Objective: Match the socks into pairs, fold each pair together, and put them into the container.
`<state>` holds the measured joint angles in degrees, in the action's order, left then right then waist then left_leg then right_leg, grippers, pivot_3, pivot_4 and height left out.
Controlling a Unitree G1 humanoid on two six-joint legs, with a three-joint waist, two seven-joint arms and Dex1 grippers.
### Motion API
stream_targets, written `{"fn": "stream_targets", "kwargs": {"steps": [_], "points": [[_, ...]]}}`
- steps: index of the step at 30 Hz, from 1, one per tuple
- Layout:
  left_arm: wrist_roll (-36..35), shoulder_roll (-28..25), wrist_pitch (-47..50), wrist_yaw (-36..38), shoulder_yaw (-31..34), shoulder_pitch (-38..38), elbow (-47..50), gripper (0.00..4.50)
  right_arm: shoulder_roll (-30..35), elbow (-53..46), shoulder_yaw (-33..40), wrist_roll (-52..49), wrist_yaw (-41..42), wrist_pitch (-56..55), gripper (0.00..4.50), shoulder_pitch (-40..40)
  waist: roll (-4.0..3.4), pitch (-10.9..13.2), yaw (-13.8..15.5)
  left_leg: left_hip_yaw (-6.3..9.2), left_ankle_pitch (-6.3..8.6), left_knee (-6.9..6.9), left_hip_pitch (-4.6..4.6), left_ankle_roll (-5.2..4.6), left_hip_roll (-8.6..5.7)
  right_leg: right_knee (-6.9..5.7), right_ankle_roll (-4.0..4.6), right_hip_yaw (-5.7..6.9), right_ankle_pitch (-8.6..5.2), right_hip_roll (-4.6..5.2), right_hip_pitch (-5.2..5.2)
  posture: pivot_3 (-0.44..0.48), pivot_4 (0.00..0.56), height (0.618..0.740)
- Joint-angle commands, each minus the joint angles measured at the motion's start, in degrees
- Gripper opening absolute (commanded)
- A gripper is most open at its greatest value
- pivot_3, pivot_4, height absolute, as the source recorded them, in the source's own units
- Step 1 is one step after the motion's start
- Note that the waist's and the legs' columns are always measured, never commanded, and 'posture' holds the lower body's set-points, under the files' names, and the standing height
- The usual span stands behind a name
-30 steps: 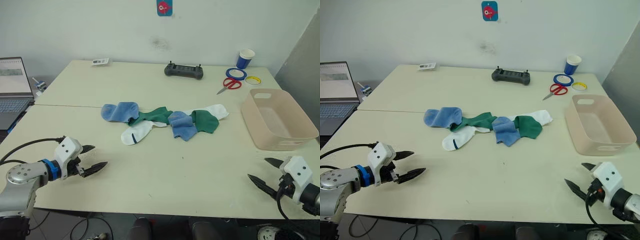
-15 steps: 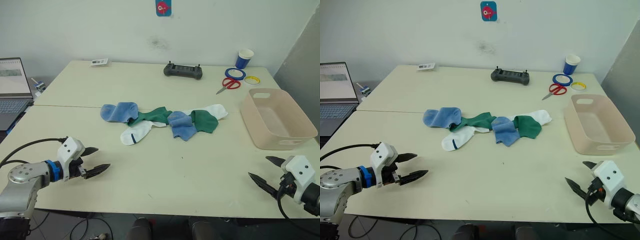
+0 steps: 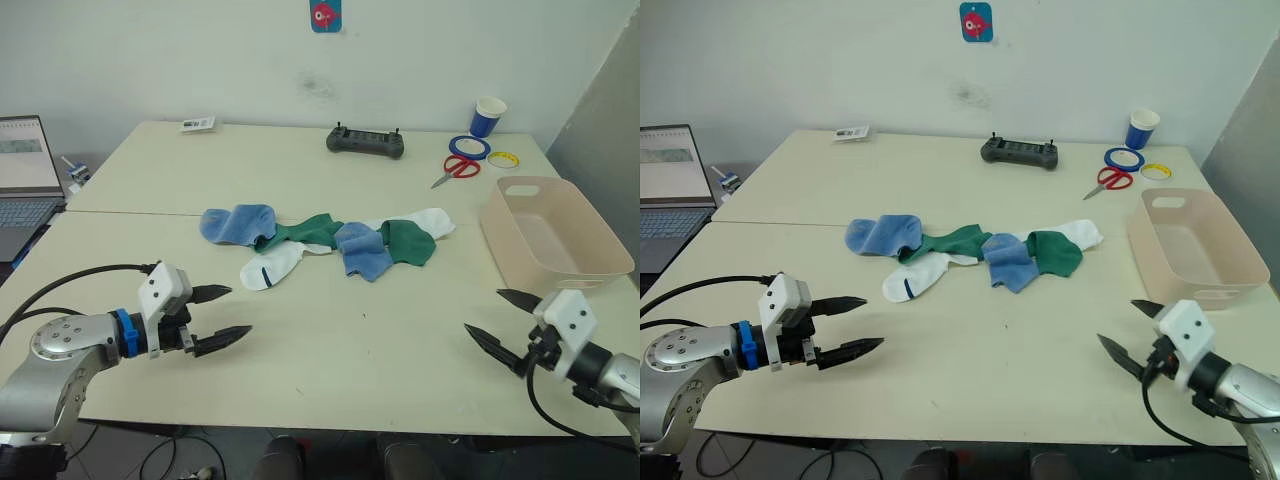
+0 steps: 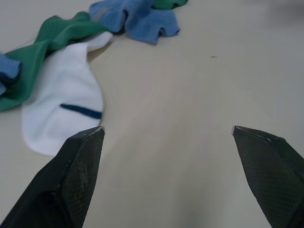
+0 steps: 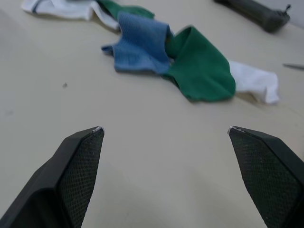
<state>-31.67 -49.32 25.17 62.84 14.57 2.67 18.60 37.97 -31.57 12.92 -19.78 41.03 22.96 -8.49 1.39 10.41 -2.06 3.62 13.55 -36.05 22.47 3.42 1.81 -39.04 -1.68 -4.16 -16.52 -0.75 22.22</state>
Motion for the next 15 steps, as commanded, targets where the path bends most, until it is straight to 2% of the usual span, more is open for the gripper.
{"fn": "stream_targets", "kwargs": {"steps": [1, 8, 11, 15], "points": [[-3.1, 0.4, 0.0, 0.5, 1.6, 1.1, 5.0, 4.50, -1.0, -0.1, -7.5, 3.8, -2.4, 0.5, 4.49, 6.8, -0.02, 0.0, -0.1, 0.00, 0.00, 0.00, -0.02, 0.00, 0.00, -0.01, 0.01, -0.01, 0.00, 0.00, 0.01, 0.000, 0.150, 0.740], [-5.2, 1.9, -3.2, 3.3, 3.5, 4.8, 5.3, 4.50, -6.6, 8.6, -22.4, 12.9, -5.1, -1.1, 4.49, 20.0, -0.02, 0.0, -0.2, 0.02, 0.00, 0.00, 0.07, 0.00, 0.00, 0.01, 0.04, 0.02, -0.01, -0.01, 0.07, 0.000, 0.150, 0.740], [-5.7, 2.5, -4.3, 4.0, 3.5, 5.2, 5.1, 4.50, -12.0, 17.4, -27.4, 17.1, -7.3, -5.0, 4.49, 25.7, -0.01, 0.0, -0.1, 0.04, 0.00, -0.01, 0.07, 0.00, 0.00, 0.01, 0.05, 0.04, -0.01, -0.01, 0.07, 0.000, 0.150, 0.740], [-5.8, 2.9, -5.5, 4.5, 3.6, 5.9, 5.4, 4.50, -16.1, 27.7, -30.0, 21.9, -10.0, -9.6, 4.49, 31.0, -0.02, 0.0, -0.1, 0.02, -0.01, -0.01, 0.06, 0.00, -0.01, 0.00, 0.07, 0.03, 0.01, -0.02, 0.07, 0.000, 0.150, 0.740]]}}
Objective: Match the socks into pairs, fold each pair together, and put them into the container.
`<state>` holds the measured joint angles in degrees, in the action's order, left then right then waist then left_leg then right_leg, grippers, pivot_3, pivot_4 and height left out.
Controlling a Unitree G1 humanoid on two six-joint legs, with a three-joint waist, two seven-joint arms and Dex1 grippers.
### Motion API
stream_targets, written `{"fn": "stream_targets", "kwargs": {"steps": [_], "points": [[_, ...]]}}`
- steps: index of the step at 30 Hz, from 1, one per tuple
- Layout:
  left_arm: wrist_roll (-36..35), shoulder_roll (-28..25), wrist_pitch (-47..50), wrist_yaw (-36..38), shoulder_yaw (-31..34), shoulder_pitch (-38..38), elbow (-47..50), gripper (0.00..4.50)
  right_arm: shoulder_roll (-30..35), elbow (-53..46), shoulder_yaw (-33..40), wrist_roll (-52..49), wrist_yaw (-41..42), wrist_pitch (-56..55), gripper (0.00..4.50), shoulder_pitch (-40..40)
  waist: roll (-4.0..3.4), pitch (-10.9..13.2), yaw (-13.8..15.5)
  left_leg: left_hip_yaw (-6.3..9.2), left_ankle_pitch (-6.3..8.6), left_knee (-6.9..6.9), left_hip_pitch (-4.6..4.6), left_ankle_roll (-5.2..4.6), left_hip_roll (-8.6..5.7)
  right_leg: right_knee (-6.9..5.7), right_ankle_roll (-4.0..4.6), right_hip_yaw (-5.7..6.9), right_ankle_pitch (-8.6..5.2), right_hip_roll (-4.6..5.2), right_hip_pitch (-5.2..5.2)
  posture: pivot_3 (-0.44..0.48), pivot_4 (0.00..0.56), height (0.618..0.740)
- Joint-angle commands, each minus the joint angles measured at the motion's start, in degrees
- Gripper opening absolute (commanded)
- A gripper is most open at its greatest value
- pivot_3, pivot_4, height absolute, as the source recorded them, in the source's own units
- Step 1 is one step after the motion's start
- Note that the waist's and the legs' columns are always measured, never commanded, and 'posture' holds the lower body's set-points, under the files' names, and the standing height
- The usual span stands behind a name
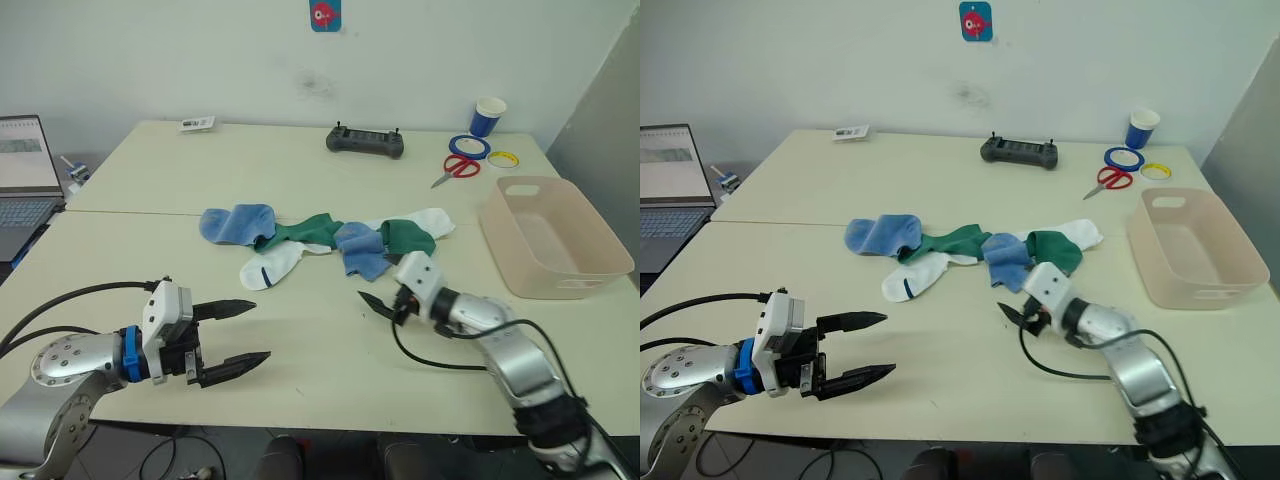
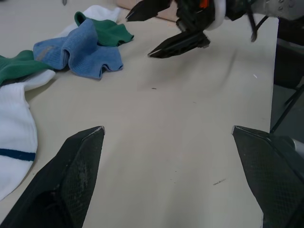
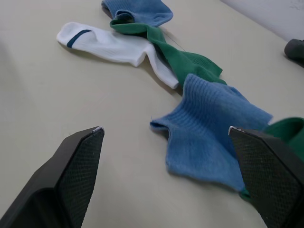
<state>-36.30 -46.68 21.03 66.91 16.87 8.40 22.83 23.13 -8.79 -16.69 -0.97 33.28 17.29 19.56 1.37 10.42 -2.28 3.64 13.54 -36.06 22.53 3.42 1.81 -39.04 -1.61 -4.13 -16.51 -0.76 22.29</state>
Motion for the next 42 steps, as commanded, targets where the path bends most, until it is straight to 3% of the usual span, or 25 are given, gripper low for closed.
{"fn": "stream_targets", "kwargs": {"steps": [1, 8, 10, 22, 31, 35, 38, 42], "points": [[-1.4, 0.4, -1.4, 0.4, 1.3, 0.2, 1.4, 4.50, -2.0, 7.5, -0.8, 4.0, -2.8, -5.0, 4.49, 4.2, 0.00, 0.0, 0.2, 0.01, 0.00, 0.00, 0.01, 0.00, 0.00, 0.01, 0.00, 0.01, 0.00, 0.00, 0.00, 0.000, 0.150, 0.740], [-4.5, 0.8, 0.2, -0.9, 1.6, -0.5, 4.5, 4.50, -5.8, 20.1, -0.8, 7.6, -5.9, -7.5, 4.49, 9.8, 0.00, 0.0, 0.2, 0.04, 0.00, 0.01, 0.03, 0.00, 0.01, 0.00, 0.13, 0.03, 0.07, -0.01, 0.02, 0.000, 0.150, 0.740], [-5.0, 0.9, 0.4, -1.3, 1.7, -0.5, 5.1, 4.50, -6.5, 20.9, -0.2, 7.2, -5.8, -7.3, 4.12, 10.3, 0.00, 0.0, 0.1, 0.06, 0.00, 0.01, 0.02, 0.00, 0.02, -0.01, 0.12, 0.03, 0.07, -0.02, 0.01, 0.000, 0.150, 0.740], [-5.2, 0.5, 2.9, -6.2, 1.2, -3.5, 5.6, 4.50, -8.4, 20.8, 0.2, 6.5, -3.5, -5.2, 0.05, 11.2, 0.00, 0.0, -0.2, 0.08, 0.00, 0.01, 0.02, -0.01, 0.01, -0.02, 0.10, 0.03, 0.07, -0.03, 0.01, 0.000, 0.150, 0.740], [-3.1, -2.4, 3.1, -5.0, 1.5, -5.0, 2.3, 4.50, -4.1, 3.4, -0.9, 0.0, 8.6, 3.5, 0.05, 4.7, -0.02, 0.0, 0.0, 0.14, 0.00, 0.02, 0.04, -0.01, 0.01, -0.02, 0.03, 0.07, 0.02, -0.04, 0.02, 0.000, 0.150, 0.740], [-2.2, -3.6, 2.6, -3.5, 1.1, -5.5, 0.8, 4.50, 4.0, -10.6, -0.6, -5.3, 16.1, 11.0, 0.05, -2.4, -0.03, 0.0, 0.4, 0.18, 0.00, 0.02, 0.08, -0.01, 0.00, 0.04, 0.03, 0.11, -0.01, -0.02, 0.01, 0.000, 0.150, 0.740], [-2.6, -4.3, 4.1, -3.2, 0.4, -6.0, 0.6, 4.50, 14.4, -22.0, 0.1, -8.7, 22.4, 12.9, 0.05, -11.0, -0.06, 0.0, 0.6, 0.18, 0.00, 0.02, 0.10, -0.01, -0.02, 0.06, 0.03, 0.11, -0.03, 0.00, 0.01, 0.000, 0.150, 0.740], [-2.5, -4.6, 4.5, -2.4, -0.3, -6.3, 0.4, 4.50, 21.9, -27.3, 1.0, -8.2, 23.8, 10.9, 0.05, -16.7, -0.02, 0.0, 0.1, 0.19, 0.00, 0.00, 0.06, -0.01, 0.00, 0.03, 0.00, 0.12, -0.06, -0.01, 0.00, 0.000, 0.150, 0.740]]}}
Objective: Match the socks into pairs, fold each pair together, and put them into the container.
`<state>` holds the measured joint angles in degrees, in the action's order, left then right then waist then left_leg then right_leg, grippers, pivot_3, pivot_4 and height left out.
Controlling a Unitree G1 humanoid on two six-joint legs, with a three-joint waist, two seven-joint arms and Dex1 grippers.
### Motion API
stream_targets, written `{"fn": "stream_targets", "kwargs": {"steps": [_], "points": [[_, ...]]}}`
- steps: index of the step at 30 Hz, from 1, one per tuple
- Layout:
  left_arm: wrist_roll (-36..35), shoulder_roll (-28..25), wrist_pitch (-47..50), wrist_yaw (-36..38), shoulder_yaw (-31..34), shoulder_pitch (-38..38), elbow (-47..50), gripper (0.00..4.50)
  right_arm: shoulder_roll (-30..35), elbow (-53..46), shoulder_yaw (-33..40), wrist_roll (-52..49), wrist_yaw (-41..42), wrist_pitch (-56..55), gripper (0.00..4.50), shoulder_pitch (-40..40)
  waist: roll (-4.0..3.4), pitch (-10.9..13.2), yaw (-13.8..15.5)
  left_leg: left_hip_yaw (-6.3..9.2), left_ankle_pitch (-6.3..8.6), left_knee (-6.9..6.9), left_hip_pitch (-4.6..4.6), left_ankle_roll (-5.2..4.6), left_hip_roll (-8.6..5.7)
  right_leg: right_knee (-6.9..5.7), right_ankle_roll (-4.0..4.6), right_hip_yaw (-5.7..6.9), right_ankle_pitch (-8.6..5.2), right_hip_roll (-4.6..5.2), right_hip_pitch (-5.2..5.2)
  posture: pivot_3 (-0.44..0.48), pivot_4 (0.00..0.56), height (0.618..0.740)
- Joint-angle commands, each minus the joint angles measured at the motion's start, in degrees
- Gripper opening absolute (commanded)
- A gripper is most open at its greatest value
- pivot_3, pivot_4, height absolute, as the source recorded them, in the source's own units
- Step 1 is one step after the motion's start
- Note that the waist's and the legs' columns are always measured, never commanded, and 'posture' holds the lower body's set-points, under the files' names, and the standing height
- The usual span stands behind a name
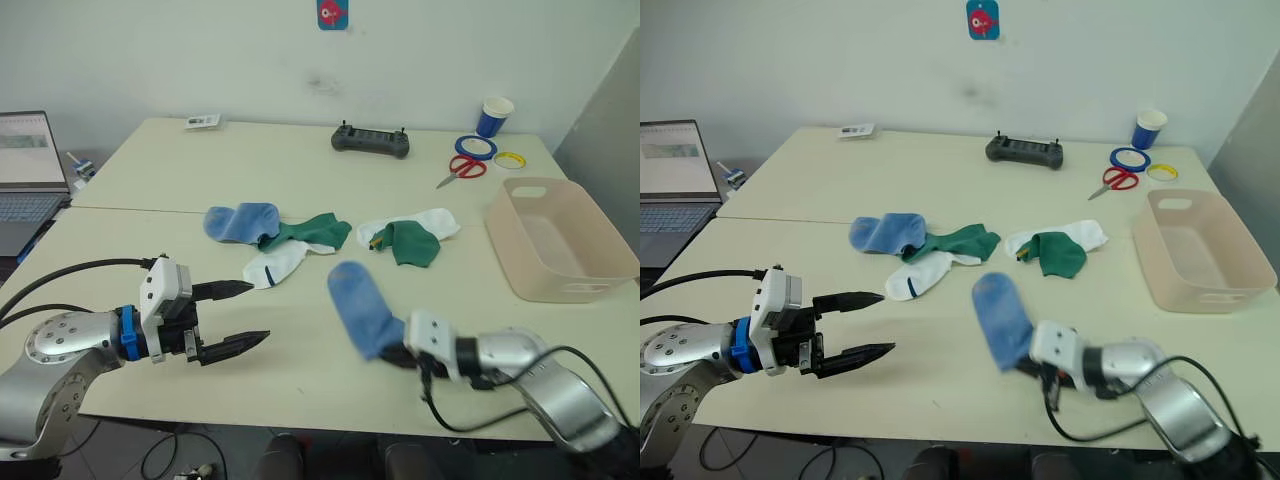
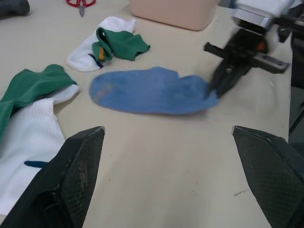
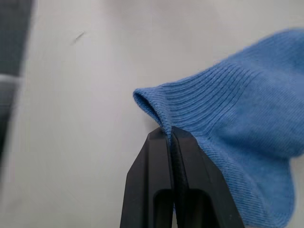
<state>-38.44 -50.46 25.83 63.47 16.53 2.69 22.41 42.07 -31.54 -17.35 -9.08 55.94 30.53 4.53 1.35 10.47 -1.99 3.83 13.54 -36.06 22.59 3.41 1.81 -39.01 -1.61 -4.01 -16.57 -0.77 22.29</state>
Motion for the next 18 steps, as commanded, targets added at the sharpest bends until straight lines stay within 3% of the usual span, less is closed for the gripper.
{"fn": "stream_targets", "kwargs": {"steps": [1, 10, 15, 18], "points": [[-0.4, -0.8, 0.1, 1.2, -0.3, -0.8, 1.0, 4.50, 4.4, -4.6, 2.1, 0.9, 1.1, -3.7, 0.05, -2.6, 0.00, 0.0, -0.4, -0.04, 0.00, 0.00, -0.05, 0.00, 0.00, -0.02, 0.02, -0.04, 0.00, 0.00, -0.02, 0.000, 0.150, 0.740], [1.4, 0.2, 0.6, 0.4, -4.1, -3.0, 1.0, 4.50, 6.5, -4.6, 7.0, 0.7, -1.4, -7.1, 0.05, -3.0, 0.05, 0.0, -0.3, -0.09, 0.00, -0.02, -0.03, 0.00, -0.02, 0.02, -0.04, -0.06, 0.03, 0.01, -0.03, 0.000, 0.150, 0.740], [7.6, 0.2, -4.5, 2.3, -9.3, -4.6, -1.2, 4.50, 5.6, -6.1, 12.8, -2.5, -3.0, -5.9, 0.05, -2.7, 0.05, 0.0, 0.1, -0.07, 0.00, 0.00, 0.02, 0.01, -0.03, 0.04, -0.05, -0.04, 0.02, 0.00, 0.01, 0.000, 0.150, 0.740], [10.3, 0.5, -7.9, 3.8, -12.0, -5.6, -3.4, 4.50, 8.2, -5.3, 14.4, -0.2, -1.6, -11.0, 0.05, -3.8, 0.05, 0.0, 0.1, -0.07, 0.00, -0.01, 0.01, 0.00, -0.03, 0.04, -0.05, -0.04, 0.03, 0.00, 0.00, 0.000, 0.150, 0.740]]}}
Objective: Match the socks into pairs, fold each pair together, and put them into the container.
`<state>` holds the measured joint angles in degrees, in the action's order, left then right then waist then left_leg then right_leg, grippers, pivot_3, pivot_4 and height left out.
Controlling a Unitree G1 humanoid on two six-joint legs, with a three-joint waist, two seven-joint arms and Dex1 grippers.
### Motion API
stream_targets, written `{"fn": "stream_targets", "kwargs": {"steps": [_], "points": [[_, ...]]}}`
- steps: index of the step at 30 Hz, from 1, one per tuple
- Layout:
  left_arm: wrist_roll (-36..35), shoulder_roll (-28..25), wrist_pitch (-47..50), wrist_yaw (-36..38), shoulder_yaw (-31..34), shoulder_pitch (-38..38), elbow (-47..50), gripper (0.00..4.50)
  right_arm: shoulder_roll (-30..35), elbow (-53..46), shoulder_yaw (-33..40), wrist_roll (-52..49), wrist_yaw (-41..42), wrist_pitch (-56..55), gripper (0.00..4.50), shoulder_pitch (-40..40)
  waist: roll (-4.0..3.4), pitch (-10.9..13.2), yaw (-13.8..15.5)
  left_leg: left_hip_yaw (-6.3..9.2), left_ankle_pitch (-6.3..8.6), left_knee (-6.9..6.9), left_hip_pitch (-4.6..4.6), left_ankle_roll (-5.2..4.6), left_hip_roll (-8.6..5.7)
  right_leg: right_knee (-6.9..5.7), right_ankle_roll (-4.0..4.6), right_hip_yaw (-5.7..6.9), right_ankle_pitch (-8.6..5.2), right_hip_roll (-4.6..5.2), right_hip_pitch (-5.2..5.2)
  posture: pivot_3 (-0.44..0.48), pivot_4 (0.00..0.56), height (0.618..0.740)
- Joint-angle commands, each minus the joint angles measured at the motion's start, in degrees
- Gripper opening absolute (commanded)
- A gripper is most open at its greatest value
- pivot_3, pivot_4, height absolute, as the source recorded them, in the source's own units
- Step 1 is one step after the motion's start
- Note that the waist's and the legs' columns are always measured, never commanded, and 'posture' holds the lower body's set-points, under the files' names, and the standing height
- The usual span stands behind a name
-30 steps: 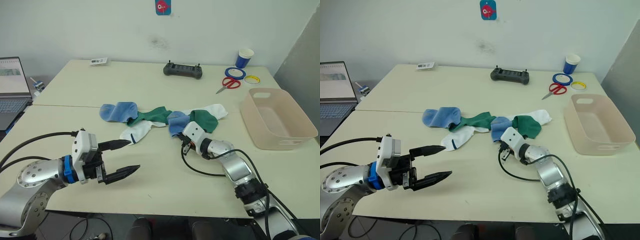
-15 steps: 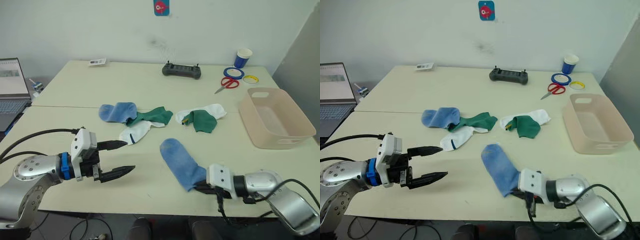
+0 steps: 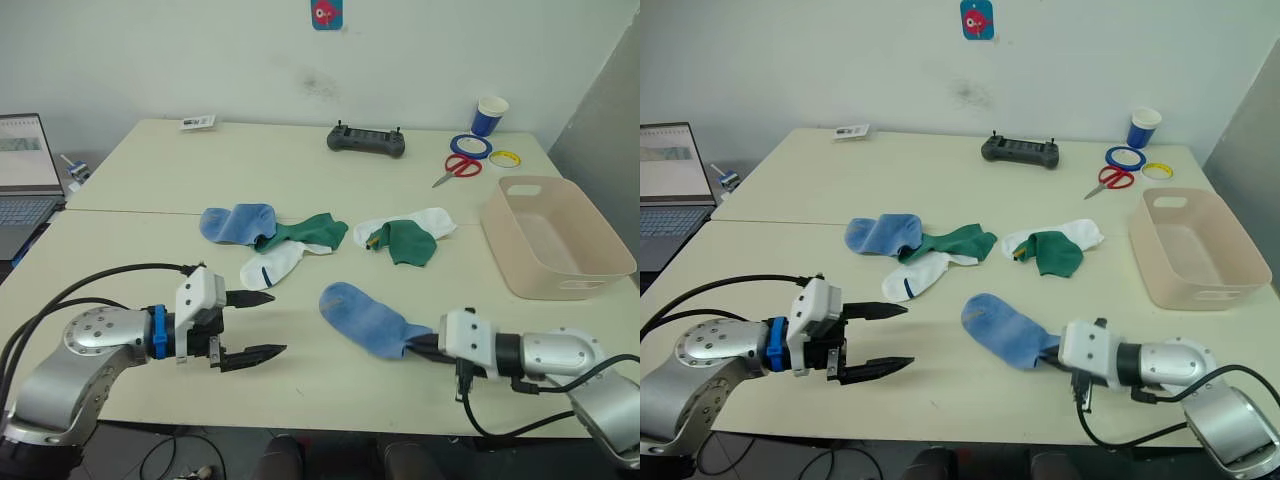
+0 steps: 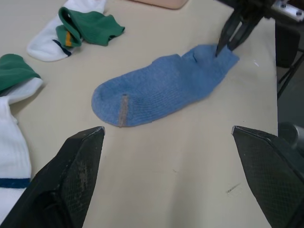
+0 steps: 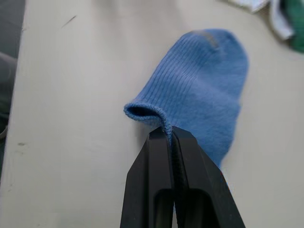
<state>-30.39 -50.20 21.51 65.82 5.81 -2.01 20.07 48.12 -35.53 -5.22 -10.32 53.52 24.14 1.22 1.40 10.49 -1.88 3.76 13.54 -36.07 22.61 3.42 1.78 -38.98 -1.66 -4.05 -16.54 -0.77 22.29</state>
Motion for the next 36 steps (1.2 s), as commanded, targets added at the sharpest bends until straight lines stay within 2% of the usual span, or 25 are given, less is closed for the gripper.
{"fn": "stream_targets", "kwargs": {"steps": [1, 3, 7, 10, 15, 16, 20, 25, 29, 32, 36], "points": [[2.6, 0.4, -4.2, 1.8, -1.8, -1.0, -1.5, 4.50, 3.6, -0.6, 1.5, 3.3, 1.6, -8.3, 0.05, -1.1, 0.00, 0.0, 0.0, -0.01, 0.00, 0.00, 0.00, 0.00, 0.00, 0.00, 0.00, 0.00, 0.00, 0.00, 0.00, 0.000, 0.150, 0.740], [3.2, 1.1, -5.1, 1.8, -2.8, -1.8, -2.4, 4.50, 5.6, 1.3, 0.0, 6.7, 2.7, -15.4, 0.05, -1.7, 0.00, 0.0, 0.0, -0.02, 0.00, 0.00, 0.00, 0.00, -0.01, 0.01, 0.02, 0.00, -0.01, 0.01, 0.00, 0.000, 0.150, 0.740], [5.3, 3.0, -7.3, 2.1, -5.5, -4.8, -5.3, 4.50, 6.3, 3.0, 1.6, 7.2, 2.8, -19.8, 0.05, -3.1, 0.01, 0.0, 0.0, -0.03, 0.00, 0.00, 0.01, 0.00, -0.01, 0.01, 0.01, 0.00, -0.01, 0.01, 0.01, 0.000, 0.150, 0.740], [7.6, 4.3, -9.2, 3.4, -8.7, -8.0, -8.2, 4.50, 6.7, 1.4, 5.1, 3.2, 3.4, -14.9, 0.77, -6.4, 0.02, 0.0, 0.1, -0.02, 0.00, -0.02, 0.01, 0.00, -0.02, -0.01, -0.02, 0.00, 0.01, 0.00, -0.02, 0.000, 0.150, 0.740], [12.3, 7.1, -14.5, 5.0, -13.1, -14.1, -15.1, 4.50, 7.2, -4.3, 12.2, -1.6, 2.9, -5.9, 2.49, -12.8, 0.02, 0.0, 0.2, 0.00, 0.00, -0.03, 0.01, -0.01, -0.04, -0.02, -0.03, 0.01, 0.02, -0.01, -0.04, 0.000, 0.150, 0.740], [13.4, 7.9, -16.4, 5.2, -14.0, -15.6, -17.0, 4.50, 7.3, -5.1, 13.8, -2.4, 3.1, -5.0, 2.49, -14.2, 0.02, 0.0, 0.3, 0.02, 0.00, -0.04, 0.01, 0.00, -0.03, -0.02, -0.04, 0.01, 0.02, -0.03, -0.04, 0.000, 0.150, 0.740], [22.3, 11.6, -33.6, 7.7, -19.5, -24.1, -29.5, 4.50, 3.9, -11.4, 19.0, -8.0, -0.6, 1.3, 2.49, -16.1, 0.04, 0.0, 0.3, 0.03, -0.01, -0.09, 0.00, -0.01, -0.03, -0.03, -0.09, 0.03, 0.06, -0.04, -0.09, 0.000, 0.150, 0.740], [30.5, 15.6, -48.3, 6.1, -23.7, -32.4, -42.7, 4.50, 2.9, -14.8, 18.5, -9.0, -2.9, 4.8, 2.49, -16.5, 0.04, 0.0, 0.0, -0.02, -0.01, -0.13, 0.02, -0.01, -0.06, 0.00, -0.13, -0.04, 0.09, -0.04, -0.09, 0.000, 0.150, 0.740], [35.6, 16.9, -56.9, 4.1, -26.3, -35.8, -49.5, 4.50, 2.8, -15.3, 18.4, -9.1, -4.0, 5.7, 2.49, -16.5, 0.04, 0.0, 0.0, 0.00, 0.00, -0.11, 0.04, -0.01, -0.06, 0.00, -0.13, -0.02, 0.08, -0.06, -0.07, 0.000, 0.150, 0.740], [38.4, 18.0, -59.8, 1.9, -27.5, -36.9, -52.3, 3.87, 2.7, -15.0, 18.4, -8.8, -4.8, 5.6, 2.52, -16.5, 0.04, 0.0, 0.1, 0.02, -0.01, -0.12, 0.03, -0.01, -0.06, -0.01, -0.15, -0.01, 0.09, -0.05, -0.10, 0.000, 0.150, 0.740], [38.4, 19.1, -60.8, 1.9, -28.2, -36.6, -52.4, 2.62, 2.5, -14.6, 17.4, -7.6, -5.8, 4.8, 2.52, -17.3, 0.05, 0.0, 0.1, 0.02, -0.01, -0.23, 0.02, -0.02, -0.08, -0.01, -0.26, -0.03, 0.16, -0.04, -0.17, 0.000, 0.150, 0.740]]}}
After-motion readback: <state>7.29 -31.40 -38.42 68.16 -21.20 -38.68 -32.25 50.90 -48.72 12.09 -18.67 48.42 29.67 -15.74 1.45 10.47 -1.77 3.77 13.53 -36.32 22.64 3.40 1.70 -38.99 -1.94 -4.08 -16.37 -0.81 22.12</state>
